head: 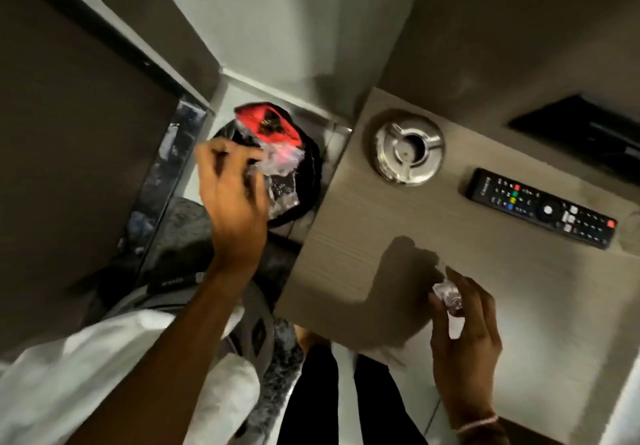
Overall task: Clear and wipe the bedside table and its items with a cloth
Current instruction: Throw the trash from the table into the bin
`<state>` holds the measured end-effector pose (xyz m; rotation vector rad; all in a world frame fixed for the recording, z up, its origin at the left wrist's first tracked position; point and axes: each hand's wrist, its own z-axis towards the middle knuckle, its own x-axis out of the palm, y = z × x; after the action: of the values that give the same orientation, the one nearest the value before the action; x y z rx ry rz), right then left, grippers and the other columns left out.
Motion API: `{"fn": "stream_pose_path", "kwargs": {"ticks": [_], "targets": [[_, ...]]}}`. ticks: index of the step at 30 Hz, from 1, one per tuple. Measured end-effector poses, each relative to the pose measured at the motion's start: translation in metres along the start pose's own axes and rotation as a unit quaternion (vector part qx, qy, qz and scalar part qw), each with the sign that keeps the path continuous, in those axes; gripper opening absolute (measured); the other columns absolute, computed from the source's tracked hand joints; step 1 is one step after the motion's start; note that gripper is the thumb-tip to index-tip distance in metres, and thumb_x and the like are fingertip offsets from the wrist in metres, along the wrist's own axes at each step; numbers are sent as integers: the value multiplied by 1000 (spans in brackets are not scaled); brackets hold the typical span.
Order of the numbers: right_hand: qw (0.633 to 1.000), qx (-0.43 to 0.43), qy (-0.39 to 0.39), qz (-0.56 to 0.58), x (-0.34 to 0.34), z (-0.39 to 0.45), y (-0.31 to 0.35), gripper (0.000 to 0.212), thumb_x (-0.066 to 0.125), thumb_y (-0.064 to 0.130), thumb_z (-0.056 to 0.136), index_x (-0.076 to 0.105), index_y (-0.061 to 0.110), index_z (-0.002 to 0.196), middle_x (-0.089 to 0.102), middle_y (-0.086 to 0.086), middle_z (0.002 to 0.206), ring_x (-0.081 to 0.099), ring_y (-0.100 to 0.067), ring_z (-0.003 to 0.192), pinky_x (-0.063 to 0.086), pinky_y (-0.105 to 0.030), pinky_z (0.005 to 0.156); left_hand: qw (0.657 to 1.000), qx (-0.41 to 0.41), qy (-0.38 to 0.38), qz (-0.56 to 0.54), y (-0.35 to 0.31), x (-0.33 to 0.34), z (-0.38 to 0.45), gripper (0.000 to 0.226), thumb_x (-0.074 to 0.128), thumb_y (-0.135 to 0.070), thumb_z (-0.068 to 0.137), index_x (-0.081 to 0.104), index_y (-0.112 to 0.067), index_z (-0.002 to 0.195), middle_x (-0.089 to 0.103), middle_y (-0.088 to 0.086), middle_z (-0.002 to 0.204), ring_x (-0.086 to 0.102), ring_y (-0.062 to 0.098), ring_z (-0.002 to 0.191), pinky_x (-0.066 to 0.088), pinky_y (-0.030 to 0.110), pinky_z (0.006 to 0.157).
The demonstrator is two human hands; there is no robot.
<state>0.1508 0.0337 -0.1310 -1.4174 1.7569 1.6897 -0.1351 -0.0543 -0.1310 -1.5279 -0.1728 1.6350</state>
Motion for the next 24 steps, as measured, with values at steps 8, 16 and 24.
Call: {"fn": "stream_pose_path", "kwargs": {"ticks": [8, 16, 24], "targets": [[996, -71, -9, 47, 38, 26, 73, 53, 71, 14, 88, 52, 28, 135, 62, -4, 125, 63, -15, 97, 52, -18, 84, 886, -61, 416, 197, 106, 49, 15, 55, 57, -38, 91, 53, -16, 141, 46, 17, 149, 36, 37, 142, 20, 66, 116], [961, -204, -104, 156, 47, 65, 176, 46, 70, 21, 92, 55, 2, 131, 62, -5, 125, 62, -13, 109, 52, -19, 90, 984, -85, 130, 87, 104, -18, 12, 44, 43, -22, 103, 45, -12, 146, 45, 20, 149, 40, 34, 139, 34, 51, 115], [961, -147, 193, -130, 96, 93, 175, 91, 72, 39, 89, 16, 30, 159, 18, -6, 169, 13, -28, 156, 19, -48, 127, 989, -55, 113, 82, 72, -43, 11, 42, 44, -26, 104, 43, -12, 143, 49, 15, 143, 45, 30, 133, 40, 52, 108]]}}
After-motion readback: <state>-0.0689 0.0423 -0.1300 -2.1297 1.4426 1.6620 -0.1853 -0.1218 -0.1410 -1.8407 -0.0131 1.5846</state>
